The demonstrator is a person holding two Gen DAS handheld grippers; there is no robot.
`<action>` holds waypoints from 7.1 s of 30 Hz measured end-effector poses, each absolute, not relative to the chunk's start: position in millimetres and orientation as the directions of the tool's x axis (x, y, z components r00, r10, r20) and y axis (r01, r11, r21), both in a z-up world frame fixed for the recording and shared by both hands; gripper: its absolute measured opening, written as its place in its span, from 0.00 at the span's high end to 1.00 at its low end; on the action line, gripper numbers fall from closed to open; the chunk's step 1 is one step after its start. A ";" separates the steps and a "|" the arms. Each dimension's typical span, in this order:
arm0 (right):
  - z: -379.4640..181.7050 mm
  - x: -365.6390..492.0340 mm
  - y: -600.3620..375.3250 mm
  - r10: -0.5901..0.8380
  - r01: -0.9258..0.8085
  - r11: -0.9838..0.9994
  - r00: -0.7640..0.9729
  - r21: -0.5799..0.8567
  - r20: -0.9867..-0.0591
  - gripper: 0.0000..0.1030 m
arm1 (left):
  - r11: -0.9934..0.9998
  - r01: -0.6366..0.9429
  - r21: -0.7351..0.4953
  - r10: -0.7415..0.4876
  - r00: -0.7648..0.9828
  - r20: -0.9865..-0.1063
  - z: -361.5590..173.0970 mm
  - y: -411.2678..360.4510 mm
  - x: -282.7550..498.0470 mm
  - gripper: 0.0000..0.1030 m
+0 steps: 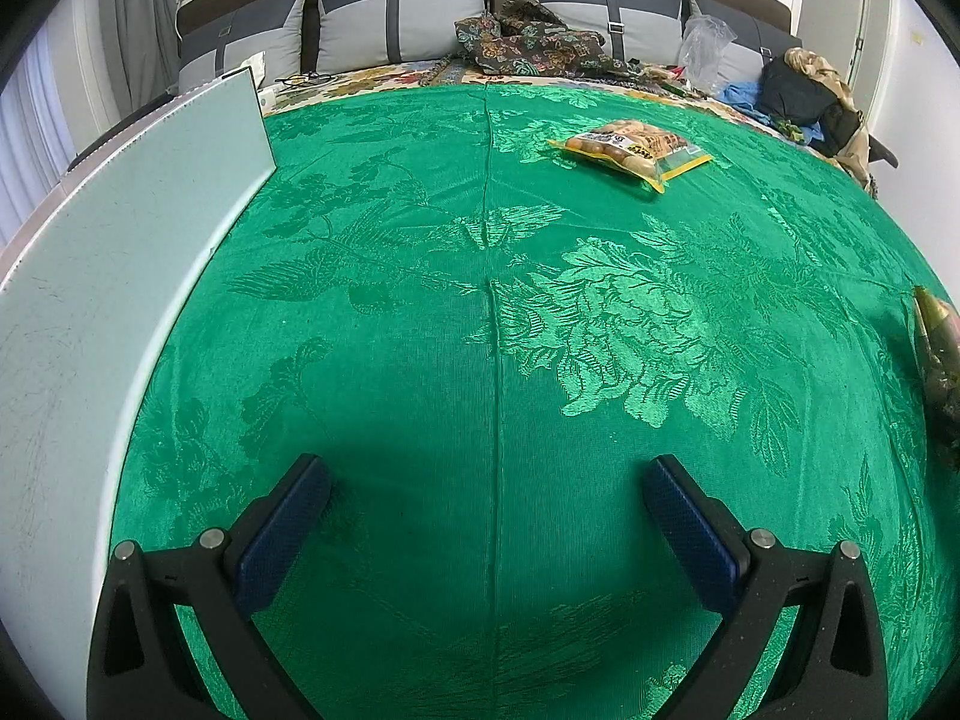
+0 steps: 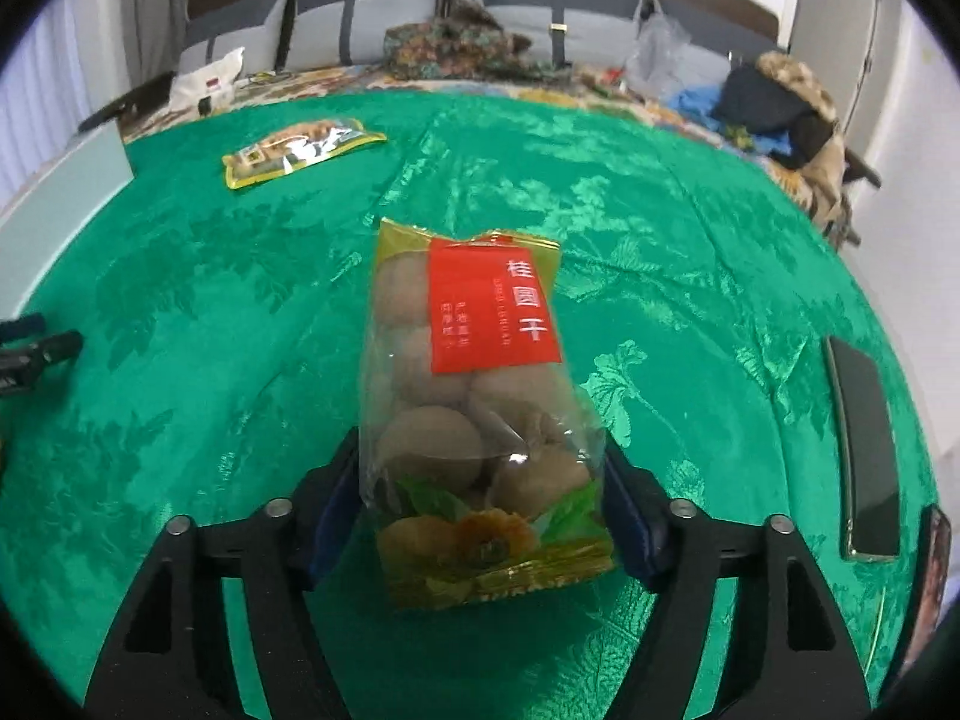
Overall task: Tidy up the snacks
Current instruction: 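Lift the longan pack with the right gripper and hold it, then grasp the yellow-edged peanut pack with the left gripper while the right gripper holds the longan pack, then lift the peanut pack with the left gripper while the right gripper holds the longan pack, then carry both packs toward the white box, then lower both packs into the white box and open both grippers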
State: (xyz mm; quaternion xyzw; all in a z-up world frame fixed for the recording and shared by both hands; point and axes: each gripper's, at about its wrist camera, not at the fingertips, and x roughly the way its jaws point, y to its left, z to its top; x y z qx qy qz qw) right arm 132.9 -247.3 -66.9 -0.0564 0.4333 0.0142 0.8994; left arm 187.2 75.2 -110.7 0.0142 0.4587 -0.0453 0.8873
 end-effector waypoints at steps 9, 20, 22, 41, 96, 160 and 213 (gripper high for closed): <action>-72.1 134.2 -267.2 0.019 -0.039 0.999 0.605 -0.005 -0.796 0.19 | 0.996 0.093 -0.016 -0.067 0.575 -0.816 -112.4 75.4 187.3 0.00; -71.9 132.5 -267.6 0.024 -0.038 0.999 0.604 0.002 -0.797 0.19 | 0.996 0.093 -0.016 -0.067 0.575 -0.816 -112.4 75.4 187.2 0.00; -70.6 130.6 -268.6 0.025 -0.038 0.999 0.604 0.002 -0.797 0.18 | 0.996 0.093 -0.016 -0.067 0.575 -0.816 -112.3 75.3 187.2 0.00; -71.3 132.3 -267.9 0.026 -0.037 0.999 0.603 0.004 -0.797 0.18 | 0.855 0.516 0.060 -0.196 0.428 -0.882 -55.3 -48.6 393.0 0.01; -74.9 136.9 -267.9 0.020 -0.034 0.999 0.602 -0.001 -0.798 0.17 | 0.981 0.191 -0.021 -0.127 0.563 -0.816 -114.1 24.2 150.3 0.00; -32.1 182.8 -249.8 -0.016 -0.075 0.996 0.387 -0.048 -0.922 0.45 | 0.957 0.272 -0.098 -0.215 0.444 -0.870 -89.0 33.7 146.0 0.48; 95.0 128.1 196.6 0.552 -0.713 0.692 0.419 0.116 -0.721 0.26 | 0.816 -0.569 0.101 0.499 0.608 -0.617 71.4 350.7 7.9 0.00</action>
